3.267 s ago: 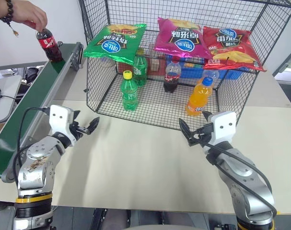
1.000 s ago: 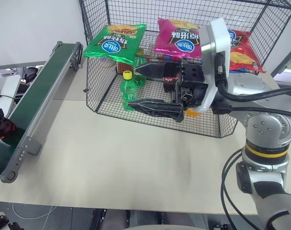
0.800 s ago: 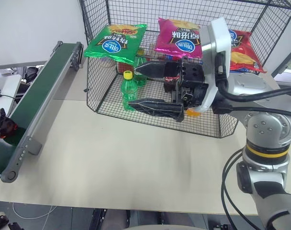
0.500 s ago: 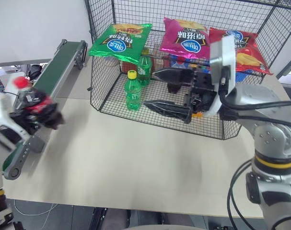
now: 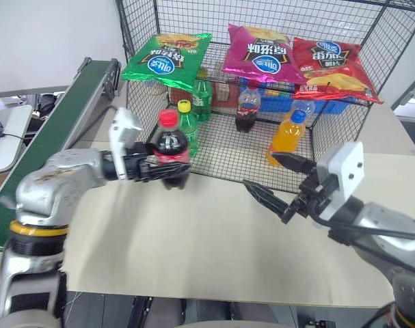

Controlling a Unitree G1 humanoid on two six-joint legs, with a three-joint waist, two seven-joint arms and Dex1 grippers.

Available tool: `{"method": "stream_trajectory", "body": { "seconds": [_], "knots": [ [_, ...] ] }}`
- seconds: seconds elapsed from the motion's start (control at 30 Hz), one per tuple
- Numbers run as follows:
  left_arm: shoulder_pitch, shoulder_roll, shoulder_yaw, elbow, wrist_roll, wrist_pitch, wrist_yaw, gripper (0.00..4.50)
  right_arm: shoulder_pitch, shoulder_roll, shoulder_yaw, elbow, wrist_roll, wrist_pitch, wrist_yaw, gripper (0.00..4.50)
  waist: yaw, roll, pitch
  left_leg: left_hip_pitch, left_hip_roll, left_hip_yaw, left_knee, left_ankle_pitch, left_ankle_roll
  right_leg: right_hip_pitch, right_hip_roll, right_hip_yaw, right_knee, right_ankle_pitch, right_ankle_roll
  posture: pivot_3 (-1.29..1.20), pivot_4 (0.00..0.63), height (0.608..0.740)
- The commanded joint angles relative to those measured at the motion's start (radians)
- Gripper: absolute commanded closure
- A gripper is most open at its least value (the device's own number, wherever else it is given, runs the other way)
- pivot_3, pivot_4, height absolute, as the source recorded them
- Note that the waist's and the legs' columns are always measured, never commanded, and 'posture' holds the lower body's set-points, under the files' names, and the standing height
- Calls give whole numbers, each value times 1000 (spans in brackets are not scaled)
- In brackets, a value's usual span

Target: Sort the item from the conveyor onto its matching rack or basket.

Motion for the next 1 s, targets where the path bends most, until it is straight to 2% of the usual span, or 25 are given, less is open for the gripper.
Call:
{"method": "stream_trajectory", "body": {
  "seconds": [0.03, 0.1, 0.17, 0.33, 0.43, 0.7, 0.83, 0.9, 0.93, 1.0],
  "knots": [
    [-124, -157, -54, 199, 136, -233, 43, 1437, 56, -33, 56, -39, -38, -100, -160, 0, 3, 0, 0, -1, -1, 0, 1, 0, 1, 0, 0, 1, -1, 0, 0, 0, 150, 740],
    [-196, -260, -70, 367, 200, -356, 67, 1437, 86, -33, 118, -39, -85, -125, -244, 0, 4, 1, 0, -2, -1, 0, 4, -1, 2, 0, 3, 4, -2, 0, 0, 0, 150, 740],
    [-275, -363, -65, 542, 252, -475, 115, 1437, 87, 20, 167, -39, -135, -117, -347, 0, 7, 1, 0, -6, -1, 0, 8, -2, 4, -1, 7, 8, -1, 0, 0, 0, 150, 740],
    [-419, -537, -29, 884, 333, -706, 219, 1437, 82, 97, 252, -35, -274, -77, -433, 0, 8, 2, -1, -9, -4, 0, 8, -3, 6, -2, 10, 21, -1, -1, 1, 0, 150, 740],
    [-473, -616, -13, 1062, 390, -822, 343, 1437, 101, 135, 279, -35, -342, -68, -453, 0, 10, 2, -1, -9, -6, -1, 9, -4, 6, -2, 9, 23, -1, -2, 3, 0, 150, 740],
    [-507, -670, -14, 1241, 522, -948, 529, 1437, 139, 169, 238, -39, -429, -69, -429, 0, 9, 3, -2, -9, -9, -1, 8, -4, 7, -1, 8, 24, 1, -3, 5, 0, 150, 740],
    [-507, -673, -2, 1265, 543, -951, 539, 1437, 120, 183, 224, -39, -445, -51, -412, 0, 10, 3, -2, -9, -10, -2, 8, -4, 7, -1, 8, 24, 1, -3, 5, 0, 150, 740],
    [-500, -675, 18, 1270, 533, -934, 525, 409, 108, 192, 219, -39, -451, -40, -402, 0, 9, 3, -2, -9, -10, -2, 8, -4, 7, 0, 8, 24, 1, -3, 5, 0, 150, 740],
    [-495, -674, 26, 1272, 527, -924, 507, 53, 99, 196, 218, -37, -453, -33, -398, 0, 9, 4, -2, -9, -10, -2, 9, -4, 7, 0, 8, 24, 1, -3, 5, 0, 150, 740],
    [-479, -668, 32, 1272, 533, -918, 488, 53, 90, 206, 209, -35, -452, -25, -382, 0, 9, 5, -3, -9, -10, -2, 9, -4, 7, 0, 8, 24, 1, -3, 5, 0, 150, 740]
  ]
}}
